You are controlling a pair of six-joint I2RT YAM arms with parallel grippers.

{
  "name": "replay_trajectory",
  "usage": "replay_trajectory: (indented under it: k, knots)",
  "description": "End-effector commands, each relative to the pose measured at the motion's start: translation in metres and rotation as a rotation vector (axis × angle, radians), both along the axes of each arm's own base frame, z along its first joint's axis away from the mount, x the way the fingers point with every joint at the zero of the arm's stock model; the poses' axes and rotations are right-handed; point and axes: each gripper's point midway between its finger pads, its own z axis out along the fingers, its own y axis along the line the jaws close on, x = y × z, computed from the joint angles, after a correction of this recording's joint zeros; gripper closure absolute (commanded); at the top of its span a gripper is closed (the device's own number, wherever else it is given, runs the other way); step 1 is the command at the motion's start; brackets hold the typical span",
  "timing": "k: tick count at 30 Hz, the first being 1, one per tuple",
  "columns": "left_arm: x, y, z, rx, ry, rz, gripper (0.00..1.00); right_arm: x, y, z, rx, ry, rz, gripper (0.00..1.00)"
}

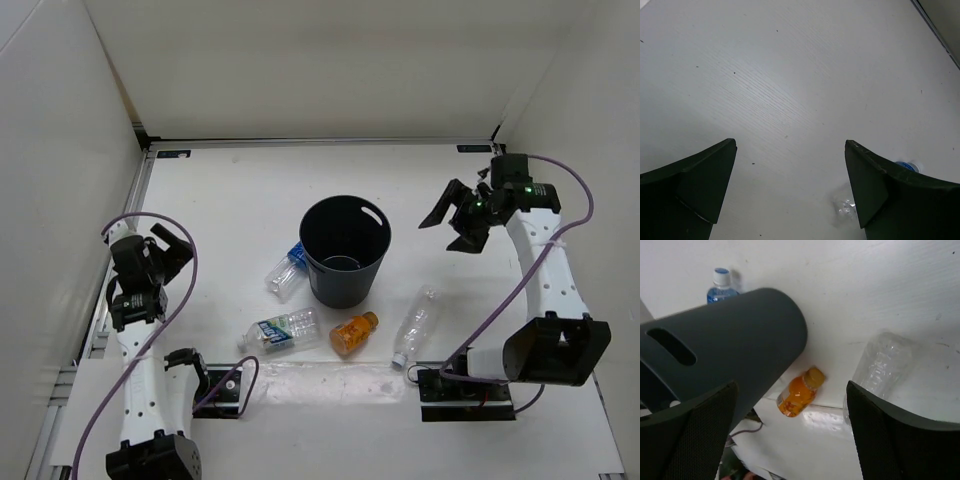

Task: Put the plastic bottles in the bin

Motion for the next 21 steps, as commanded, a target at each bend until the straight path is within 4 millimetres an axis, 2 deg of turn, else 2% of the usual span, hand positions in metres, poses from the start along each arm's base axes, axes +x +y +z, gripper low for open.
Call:
replay_trajectory:
  k: [1, 2, 3, 4, 5, 7, 8, 10, 11, 12, 13, 14, 15, 16, 17, 18, 20, 21]
  knots:
    - [0.006, -0.008, 0.004, -0.046, -0.049, -0.031, 0.00, -0.012, 0.005, 0.024, -0.146, -0.028, 0.023, 0.10]
    - [0.006, -0.008, 0.002, -0.046, -0.044, -0.033, 0.00, -0.026, -0.011, 0.026, -0.261, 0.038, -0.016, 0.10]
    - [0.005, -0.008, 0.002, -0.045, -0.042, -0.034, 0.00, -0.024, -0.015, 0.046, -0.306, 0.004, -0.035, 0.10]
    - [0.004, -0.009, 0.000, -0.047, -0.036, -0.034, 0.00, -0.023, -0.024, 0.045, -0.432, 0.024, -0.038, 0.10]
    - [0.004, -0.009, -0.001, -0.048, -0.037, -0.034, 0.00, -0.031, -0.042, 0.076, -0.539, -0.007, -0.137, 0.10]
    - [0.004, -0.011, -0.005, -0.055, -0.029, -0.044, 0.00, -0.036, -0.023, 0.095, -0.625, -0.127, -0.052, 0.10]
    - [0.004, -0.011, -0.005, -0.060, -0.027, -0.048, 0.00, -0.029, -0.034, 0.095, -0.755, -0.186, -0.103, 0.10]
    - [0.005, -0.015, -0.012, -0.077, -0.014, -0.063, 0.00, -0.031, -0.043, 0.093, -0.781, -0.236, -0.215, 0.10]
    - [0.005, -0.017, -0.013, -0.083, -0.009, -0.072, 0.00, -0.029, -0.045, 0.068, -0.729, -0.168, -0.187, 0.10]
    - [0.005, -0.016, -0.014, -0.088, -0.009, -0.066, 0.00, -0.032, -0.044, 0.064, -0.660, -0.147, -0.149, 0.10]
    - [0.005, -0.017, -0.018, -0.095, 0.003, -0.066, 0.00, -0.036, -0.031, 0.057, -0.483, -0.107, -0.075, 0.10]
    - [0.006, -0.016, -0.019, -0.098, 0.010, -0.066, 0.00, -0.040, -0.030, 0.042, -0.354, -0.048, -0.098, 0.10]
    - [0.008, -0.017, -0.017, -0.094, 0.007, -0.072, 0.00, -0.053, -0.019, 0.031, -0.247, 0.011, -0.089, 0.10]
    - [0.008, -0.016, -0.019, -0.096, 0.011, -0.070, 0.00, -0.059, -0.020, 0.018, -0.215, 0.047, -0.103, 0.10]
    - [0.008, -0.017, -0.021, -0.097, 0.016, -0.070, 0.00, -0.066, -0.016, 0.017, -0.195, 0.051, -0.088, 0.10]
    - [0.007, -0.017, -0.022, -0.103, 0.017, -0.070, 0.00, -0.077, -0.015, 0.003, -0.208, 0.108, -0.065, 0.10]
    - [0.006, -0.018, -0.026, -0.111, 0.026, -0.071, 0.00, -0.093, -0.005, -0.004, -0.221, 0.161, -0.005, 0.10]
    - [0.006, -0.019, -0.027, -0.112, 0.023, -0.073, 0.00, -0.109, 0.002, -0.015, -0.199, 0.250, 0.036, 0.10]
